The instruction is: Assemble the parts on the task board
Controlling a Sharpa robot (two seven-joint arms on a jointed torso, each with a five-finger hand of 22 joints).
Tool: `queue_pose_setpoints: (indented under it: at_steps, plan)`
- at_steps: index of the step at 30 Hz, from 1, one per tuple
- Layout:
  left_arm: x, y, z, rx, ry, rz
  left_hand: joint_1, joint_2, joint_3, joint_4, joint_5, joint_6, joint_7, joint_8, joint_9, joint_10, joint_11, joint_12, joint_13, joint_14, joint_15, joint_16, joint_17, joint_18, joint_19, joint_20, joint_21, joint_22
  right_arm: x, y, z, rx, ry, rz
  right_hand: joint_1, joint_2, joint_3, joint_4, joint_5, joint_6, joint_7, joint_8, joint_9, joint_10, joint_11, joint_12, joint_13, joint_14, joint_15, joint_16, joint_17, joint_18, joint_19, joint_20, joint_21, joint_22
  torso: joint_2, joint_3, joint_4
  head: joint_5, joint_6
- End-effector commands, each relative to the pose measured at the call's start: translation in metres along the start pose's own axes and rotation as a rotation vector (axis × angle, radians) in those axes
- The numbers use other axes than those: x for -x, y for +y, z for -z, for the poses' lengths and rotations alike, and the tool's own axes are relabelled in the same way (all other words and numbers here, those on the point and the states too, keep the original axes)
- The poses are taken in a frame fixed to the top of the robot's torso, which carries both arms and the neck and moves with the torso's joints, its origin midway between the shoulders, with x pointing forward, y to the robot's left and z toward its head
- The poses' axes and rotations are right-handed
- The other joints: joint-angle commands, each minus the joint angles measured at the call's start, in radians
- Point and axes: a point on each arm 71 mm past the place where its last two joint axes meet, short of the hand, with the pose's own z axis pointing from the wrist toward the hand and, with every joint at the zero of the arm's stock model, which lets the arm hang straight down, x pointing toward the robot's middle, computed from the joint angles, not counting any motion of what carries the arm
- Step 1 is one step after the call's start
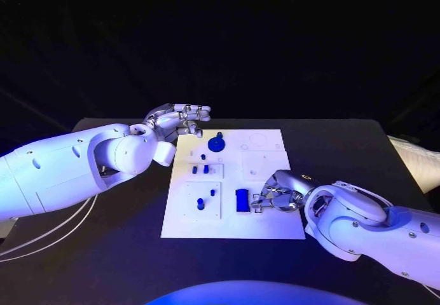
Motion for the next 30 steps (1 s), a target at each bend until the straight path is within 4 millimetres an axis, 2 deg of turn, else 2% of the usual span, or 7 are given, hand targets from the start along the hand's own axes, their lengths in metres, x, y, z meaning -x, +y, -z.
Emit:
queue_pose_setpoints:
  at_steps: [1, 4, 6, 9, 13, 17, 30]
  plan:
    - [-0.002, -0.001, 0.0, -0.004, 0.019, 0.003, 0.003, 0.001, -0.005, -0.001, 0.007, -0.005, 0.0, 0.007, -0.001, -0.01, 0.001, 0.003, 0.001, -0.005, -0.001, -0.004, -0.001, 0.012, -0.004, 0.002, -0.005, -0.001, 0.011, -0.004, 0.008, 0.038, -0.051, -0.071, 0.03, 0.01, 0.005, -0.01, 0.019, -0.025, 0.009, -0.019, -0.005, -0.017, 0.006, -0.027, -0.019, 0.065, 0.003, -0.003, 0.043, -0.009, -0.008, 0.003, -0.006, -0.004, 0.0, -0.0001, -0.0009, -0.008, 0.005]
    - [-0.002, -0.001, 0.0, -0.005, 0.018, 0.003, 0.003, 0.001, -0.005, -0.001, 0.007, -0.005, 0.0, 0.007, -0.001, -0.01, 0.001, 0.003, 0.001, -0.005, -0.001, -0.004, -0.001, 0.012, -0.004, 0.002, -0.005, -0.001, 0.021, -0.017, 0.015, 0.003, -0.067, -0.057, 0.062, 0.032, 0.018, -0.021, 0.004, -0.046, 0.02, -0.04, -0.013, -0.04, 0.015, -0.071, -0.052, 0.065, 0.011, 0.001, 0.052, -0.008, -0.011, 0.009, -0.01, -0.009, 0.0, -0.0007, -0.0009, -0.013, 0.008]
    - [-0.002, -0.001, 0.0, -0.005, 0.018, 0.003, 0.003, 0.001, -0.005, -0.001, 0.007, -0.005, 0.0, 0.007, -0.001, -0.01, 0.001, 0.003, 0.001, -0.005, -0.001, -0.004, -0.001, 0.012, -0.004, 0.002, -0.005, -0.001, 0.027, -0.027, 0.018, -0.025, -0.076, -0.037, 0.092, 0.041, 0.03, -0.037, 0.018, -0.049, 0.022, -0.049, -0.016, -0.047, 0.017, -0.088, -0.064, 0.065, 0.012, 0.002, 0.054, -0.008, -0.012, 0.011, -0.01, -0.009, 0.0, -0.001, -0.0017, -0.018, 0.01]
    - [-0.002, -0.001, 0.0, -0.006, 0.019, 0.003, 0.003, 0.001, -0.005, -0.001, 0.007, -0.005, 0.0, 0.007, -0.001, -0.01, 0.001, 0.003, 0.001, -0.005, -0.001, -0.004, -0.001, 0.012, -0.004, 0.002, -0.005, -0.001, 0.033, -0.042, 0.023, -0.068, -0.079, -0.002, 0.108, 0.045, 0.037, -0.046, 0.015, -0.046, 0.023, -0.054, -0.018, -0.052, 0.018, -0.101, -0.074, 0.065, 0.013, 0.002, 0.054, -0.008, -0.012, 0.013, -0.011, -0.01, 0.001, -0.0002, -0.0017, -0.024, 0.012]
    - [-0.002, -0.001, 0.0, -0.006, 0.019, 0.003, 0.003, 0.001, -0.005, -0.001, 0.007, -0.005, 0.0, 0.007, -0.001, -0.01, 0.001, 0.003, 0.001, -0.005, -0.001, -0.004, -0.001, 0.012, -0.004, 0.002, -0.005, -0.001, 0.036, -0.055, 0.024, -0.11, -0.077, 0.053, 0.112, 0.047, 0.039, -0.048, 0.018, -0.04, 0.022, -0.055, -0.019, -0.059, 0.017, -0.119, -0.087, 0.064, 0.013, -0.002, 0.049, -0.007, -0.014, 0.013, -0.013, -0.014, 0.0, 0.0006, -0.0027, -0.031, 0.013]
    - [-0.003, -0.001, 0.0, -0.006, 0.021, 0.004, 0.003, 0.001, -0.005, -0.001, 0.007, -0.005, 0.0, 0.007, -0.001, -0.011, 0.001, 0.004, 0.001, -0.005, -0.001, -0.004, -0.002, 0.012, -0.004, 0.002, -0.005, -0.002, 0.036, -0.063, 0.023, -0.145, -0.071, 0.081, 0.11, 0.045, 0.037, -0.045, 0.024, -0.033, 0.022, -0.057, -0.02, -0.072, 0.017, -0.151, -0.113, 0.062, 0.013, -0.007, 0.042, -0.006, -0.016, 0.014, -0.017, -0.019, 0.001, 0.0004, -0.0002, -0.036, 0.015]
    - [-0.002, 0.0, 0.0, -0.005, 0.02, 0.004, 0.003, 0.001, -0.005, -0.001, 0.007, -0.005, 0.0, 0.007, -0.001, -0.011, 0.001, 0.004, 0.001, -0.005, -0.001, -0.004, -0.002, 0.012, -0.004, 0.002, -0.005, -0.002, 0.02, -0.068, 0.013, -0.191, 0.008, 0.138, 0.079, 0.029, 0.017, -0.022, 0.019, -0.02, 0.021, -0.066, -0.023, -0.071, 0.017, -0.174, -0.131, 0.062, 0.013, -0.008, 0.043, -0.005, -0.017, 0.014, -0.019, -0.021, 0.001, -0.0003, 0.0011, -0.033, 0.013]
